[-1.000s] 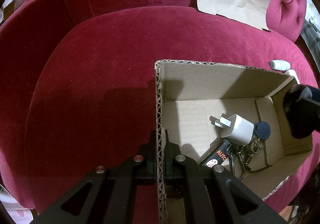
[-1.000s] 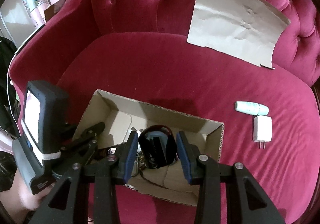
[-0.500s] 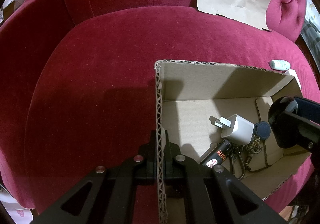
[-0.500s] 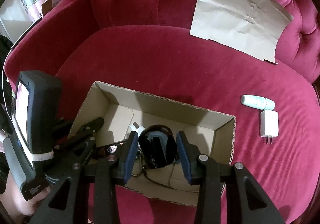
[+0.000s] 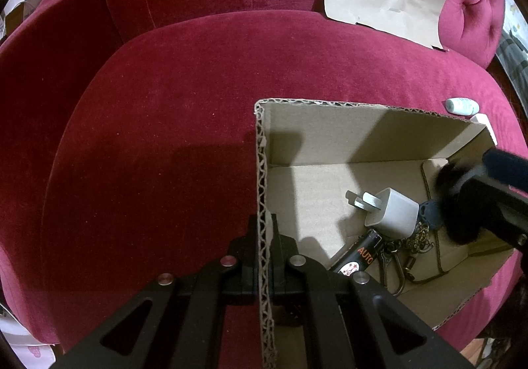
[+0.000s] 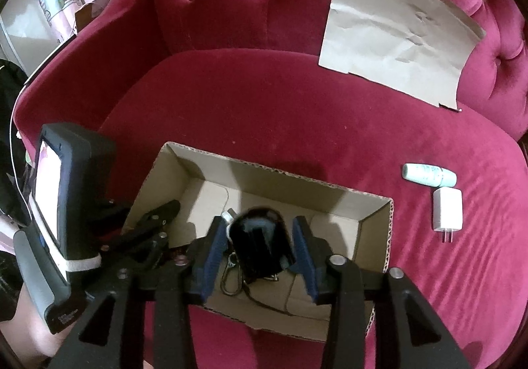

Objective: Organize rigid objects
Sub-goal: 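Carry the black cap into the cardboard box and open the right tool, then move the open right tool toward the white square charger, then grasp the white square charger with the right tool and lift it, then carry the white charger into the cardboard box and open the right tool, then move the open right tool toward the pale blue tube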

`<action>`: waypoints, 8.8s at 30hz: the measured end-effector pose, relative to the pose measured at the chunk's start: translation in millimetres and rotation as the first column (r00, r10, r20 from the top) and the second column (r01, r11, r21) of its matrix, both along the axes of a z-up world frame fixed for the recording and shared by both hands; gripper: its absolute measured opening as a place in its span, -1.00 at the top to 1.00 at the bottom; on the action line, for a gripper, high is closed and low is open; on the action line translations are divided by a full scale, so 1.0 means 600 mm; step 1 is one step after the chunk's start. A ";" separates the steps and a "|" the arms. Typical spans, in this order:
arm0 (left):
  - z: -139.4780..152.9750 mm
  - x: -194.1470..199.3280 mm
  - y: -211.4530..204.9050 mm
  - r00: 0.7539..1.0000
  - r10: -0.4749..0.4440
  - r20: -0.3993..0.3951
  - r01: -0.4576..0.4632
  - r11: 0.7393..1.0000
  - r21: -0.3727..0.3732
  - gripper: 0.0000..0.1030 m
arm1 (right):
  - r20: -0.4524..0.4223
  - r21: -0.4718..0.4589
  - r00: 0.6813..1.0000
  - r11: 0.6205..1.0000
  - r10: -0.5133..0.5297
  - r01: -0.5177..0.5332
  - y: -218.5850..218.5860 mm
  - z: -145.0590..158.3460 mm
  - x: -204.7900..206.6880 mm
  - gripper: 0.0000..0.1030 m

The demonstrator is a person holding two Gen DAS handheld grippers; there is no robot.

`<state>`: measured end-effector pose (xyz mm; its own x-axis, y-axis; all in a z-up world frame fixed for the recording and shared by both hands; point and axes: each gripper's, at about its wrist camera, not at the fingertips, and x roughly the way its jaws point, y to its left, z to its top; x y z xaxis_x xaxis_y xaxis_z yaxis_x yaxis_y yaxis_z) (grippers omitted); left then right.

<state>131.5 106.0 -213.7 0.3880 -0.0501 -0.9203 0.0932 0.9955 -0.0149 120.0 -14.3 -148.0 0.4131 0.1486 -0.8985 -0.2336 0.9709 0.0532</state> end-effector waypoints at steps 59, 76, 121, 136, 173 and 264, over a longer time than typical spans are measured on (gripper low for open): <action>-0.001 0.004 -0.003 1.000 -0.005 -0.007 0.005 1.000 0.009 0.94 | 0.076 -0.111 0.981 0.977 -0.176 0.184 -0.214 0.031 0.062 -0.99; -0.002 0.009 -0.008 1.000 -0.009 -0.014 0.009 1.000 0.012 0.94 | 0.001 -0.133 0.962 0.954 -0.272 0.269 -0.312 -0.043 0.108 -0.99; -0.003 0.008 -0.007 1.000 -0.008 -0.018 0.008 1.000 0.006 0.94 | -0.071 -0.125 0.949 0.947 -0.306 0.296 -0.342 -0.102 0.128 0.12; -0.001 0.008 -0.005 1.000 -0.006 -0.016 0.006 1.000 -0.002 0.94 | -0.038 -0.120 0.957 0.952 -0.287 0.281 -0.312 -0.039 0.094 0.12; -0.001 0.007 -0.003 1.000 -0.015 -0.010 0.015 1.000 0.009 0.94 | 0.015 -0.064 0.995 0.993 -0.098 0.099 -0.143 0.062 0.027 0.12; -0.001 0.006 -0.002 1.000 -0.023 -0.017 0.023 1.000 0.000 0.94 | -0.007 0.008 0.996 0.996 -0.088 0.088 -0.029 -0.003 0.006 -0.99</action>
<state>135.2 104.6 -214.4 0.3714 -0.0585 -0.9266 0.1162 0.9931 -0.0162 123.8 -31.9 -150.0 0.4192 0.1200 -0.8999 -0.1473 0.9871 0.0630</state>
